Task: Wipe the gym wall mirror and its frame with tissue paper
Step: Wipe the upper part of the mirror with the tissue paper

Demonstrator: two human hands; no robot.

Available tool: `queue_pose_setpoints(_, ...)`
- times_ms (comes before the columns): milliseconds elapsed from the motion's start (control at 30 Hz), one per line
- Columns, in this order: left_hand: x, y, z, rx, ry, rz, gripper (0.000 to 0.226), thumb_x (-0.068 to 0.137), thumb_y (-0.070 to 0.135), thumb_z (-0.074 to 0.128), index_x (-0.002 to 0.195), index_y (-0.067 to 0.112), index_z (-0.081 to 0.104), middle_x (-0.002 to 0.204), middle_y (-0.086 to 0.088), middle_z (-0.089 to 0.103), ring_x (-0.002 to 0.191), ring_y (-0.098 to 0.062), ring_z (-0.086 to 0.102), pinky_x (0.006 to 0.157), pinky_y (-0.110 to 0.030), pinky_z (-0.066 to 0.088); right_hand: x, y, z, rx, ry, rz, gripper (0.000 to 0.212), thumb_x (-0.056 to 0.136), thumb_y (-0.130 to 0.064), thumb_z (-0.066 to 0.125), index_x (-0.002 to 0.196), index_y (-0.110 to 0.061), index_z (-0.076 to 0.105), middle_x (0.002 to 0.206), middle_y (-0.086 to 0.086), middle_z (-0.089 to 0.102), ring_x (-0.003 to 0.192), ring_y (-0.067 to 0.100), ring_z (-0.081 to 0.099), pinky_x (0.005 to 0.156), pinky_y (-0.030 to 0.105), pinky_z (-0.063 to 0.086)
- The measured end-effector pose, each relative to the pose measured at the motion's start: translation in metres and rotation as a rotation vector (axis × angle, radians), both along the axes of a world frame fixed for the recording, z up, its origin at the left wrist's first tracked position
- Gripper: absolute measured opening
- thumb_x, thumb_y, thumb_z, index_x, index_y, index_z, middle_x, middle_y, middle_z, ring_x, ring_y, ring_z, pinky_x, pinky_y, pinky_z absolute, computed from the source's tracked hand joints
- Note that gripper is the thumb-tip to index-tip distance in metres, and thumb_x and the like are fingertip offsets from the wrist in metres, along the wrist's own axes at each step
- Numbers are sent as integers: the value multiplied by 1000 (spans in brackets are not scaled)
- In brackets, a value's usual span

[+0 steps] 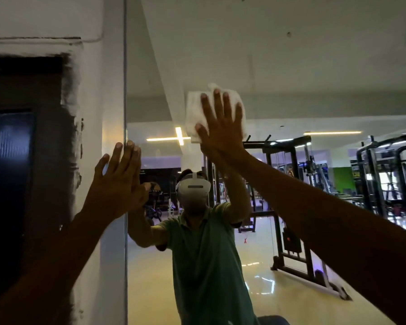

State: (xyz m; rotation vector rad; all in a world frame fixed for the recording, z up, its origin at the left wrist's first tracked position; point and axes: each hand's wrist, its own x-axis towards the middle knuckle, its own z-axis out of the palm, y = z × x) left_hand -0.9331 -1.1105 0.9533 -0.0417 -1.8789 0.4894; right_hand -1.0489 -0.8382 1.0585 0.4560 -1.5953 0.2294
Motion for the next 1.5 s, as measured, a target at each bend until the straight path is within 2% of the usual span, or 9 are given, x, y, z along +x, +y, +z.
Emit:
queue_pose_setpoints(100,-4,0,-1,21,12,-9,89,103,66,7,159,1,28,167,-24,23,154,-44,22,117,-62,25,10,-43,-13,-45,32,13,76,105,-58,25,168,-19,9,174,21,0,160,42,-2,124,67,5)
queue_pose_setpoints(367,3,-6,-1,34,-8,-45,98,96,79,11,163,8,18,171,-15,18,158,-32,14,125,-37,-2,-1,-13,-96,476,135,77,75,105,-57,37,167,-19,18,174,19,4,161,38,-2,126,64,2)
queue_pose_setpoints(633,0,8,-4,76,0,-25,97,97,71,21,159,-2,24,167,-25,19,155,-44,17,120,-61,18,-5,24,-96,-145,-74,-1,78,105,-61,28,168,-21,5,174,18,-7,161,39,-7,126,66,2)
queue_pose_setpoints(900,-19,31,-19,65,-13,-93,77,103,54,22,164,8,13,172,-17,9,159,-35,8,126,-58,7,-1,4,-186,408,-47,163,77,106,-55,43,168,-21,11,175,14,-7,161,33,-12,127,63,-4)
queue_pose_setpoints(1100,-6,29,-11,49,-23,-155,73,105,54,19,163,10,25,170,-13,19,158,-31,17,125,-54,10,-20,60,-134,128,-58,33,79,105,-60,30,168,-19,6,174,17,-7,161,38,-7,127,65,1)
queue_pose_setpoints(1200,-11,29,-5,307,-11,-356,54,108,33,47,154,5,42,159,-14,42,148,-36,39,123,-28,21,-11,27,-117,-12,-91,2,82,103,-62,28,168,-17,6,174,20,-6,160,42,-5,126,66,-3)
queue_pose_setpoints(1300,1,43,7,605,87,-589,39,105,23,56,132,-4,63,126,-23,68,118,-38,64,96,-4,35,0,-10,-101,87,-102,25,87,101,-64,31,168,-15,2,173,22,-8,160,43,-7,124,69,0)
queue_pose_setpoints(1400,18,84,15,496,167,-666,32,103,20,55,117,-2,73,110,-20,74,102,-30,70,97,-14,46,0,-17,-93,127,-100,117,100,97,-68,40,167,-8,1,173,22,-5,160,41,-7,125,67,0)
queue_pose_setpoints(1500,16,127,17,404,128,-740,44,97,31,49,112,-3,73,110,-21,74,102,-33,70,98,-45,55,-5,-2,-96,167,-76,196,109,93,-72,45,165,-2,3,174,20,-1,161,37,-4,127,62,-1)
